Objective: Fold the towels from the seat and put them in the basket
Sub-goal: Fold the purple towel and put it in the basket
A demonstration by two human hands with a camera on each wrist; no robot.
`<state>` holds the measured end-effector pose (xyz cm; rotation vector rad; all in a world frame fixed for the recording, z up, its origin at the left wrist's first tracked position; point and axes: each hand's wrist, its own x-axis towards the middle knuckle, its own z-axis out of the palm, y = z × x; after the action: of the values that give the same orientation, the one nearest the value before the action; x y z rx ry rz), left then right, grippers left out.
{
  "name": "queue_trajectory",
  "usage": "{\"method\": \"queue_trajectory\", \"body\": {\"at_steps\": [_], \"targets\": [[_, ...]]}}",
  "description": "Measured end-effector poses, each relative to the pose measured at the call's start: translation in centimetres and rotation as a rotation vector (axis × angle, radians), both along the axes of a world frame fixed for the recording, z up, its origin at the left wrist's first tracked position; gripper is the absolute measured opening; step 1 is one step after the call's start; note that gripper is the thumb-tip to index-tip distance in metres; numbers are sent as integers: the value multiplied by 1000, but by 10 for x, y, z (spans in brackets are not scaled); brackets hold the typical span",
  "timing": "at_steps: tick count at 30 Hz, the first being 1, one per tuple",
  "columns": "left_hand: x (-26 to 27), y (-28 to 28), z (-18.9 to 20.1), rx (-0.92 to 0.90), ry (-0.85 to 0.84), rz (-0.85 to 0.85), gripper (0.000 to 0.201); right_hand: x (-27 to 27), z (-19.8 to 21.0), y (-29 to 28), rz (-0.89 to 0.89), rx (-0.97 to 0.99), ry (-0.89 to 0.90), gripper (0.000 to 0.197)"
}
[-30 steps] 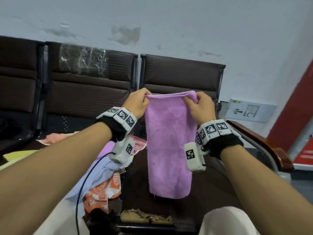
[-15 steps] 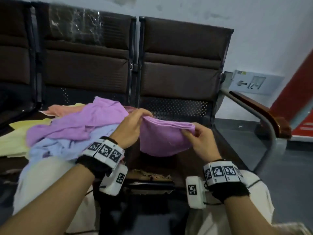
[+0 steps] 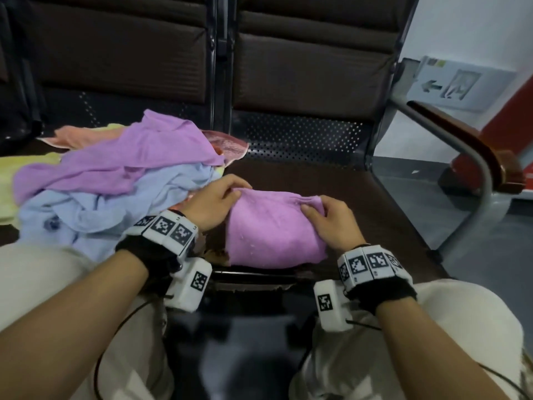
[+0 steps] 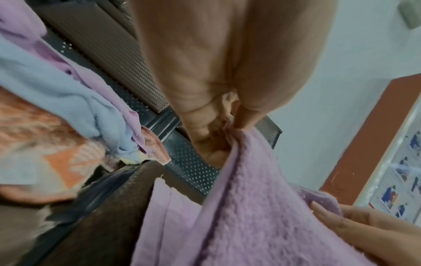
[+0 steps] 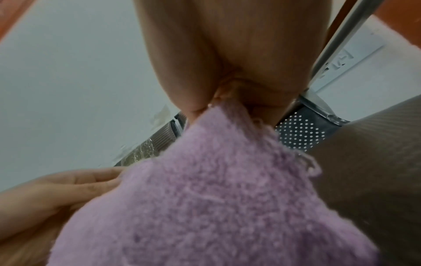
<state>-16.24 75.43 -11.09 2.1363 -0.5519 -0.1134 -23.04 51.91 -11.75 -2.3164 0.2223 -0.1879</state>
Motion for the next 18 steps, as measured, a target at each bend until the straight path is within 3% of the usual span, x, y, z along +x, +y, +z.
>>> {"method": "queue_trajectory", "body": {"at_steps": [8,12,15,18], "targets": [[95,-29,-29,38,56,82,23,87,-17,-17,-50,-78,120,14],[113,-41,-63,153,193,119,30,96,-33,-24,-37,-195,202,41],[110,-41,-78,252,216,118,44,85,-29,-21,179,-309,102,30],[93,-39,-78,276,130,98,48,69,-16,-15,521,-436,299,23]]}}
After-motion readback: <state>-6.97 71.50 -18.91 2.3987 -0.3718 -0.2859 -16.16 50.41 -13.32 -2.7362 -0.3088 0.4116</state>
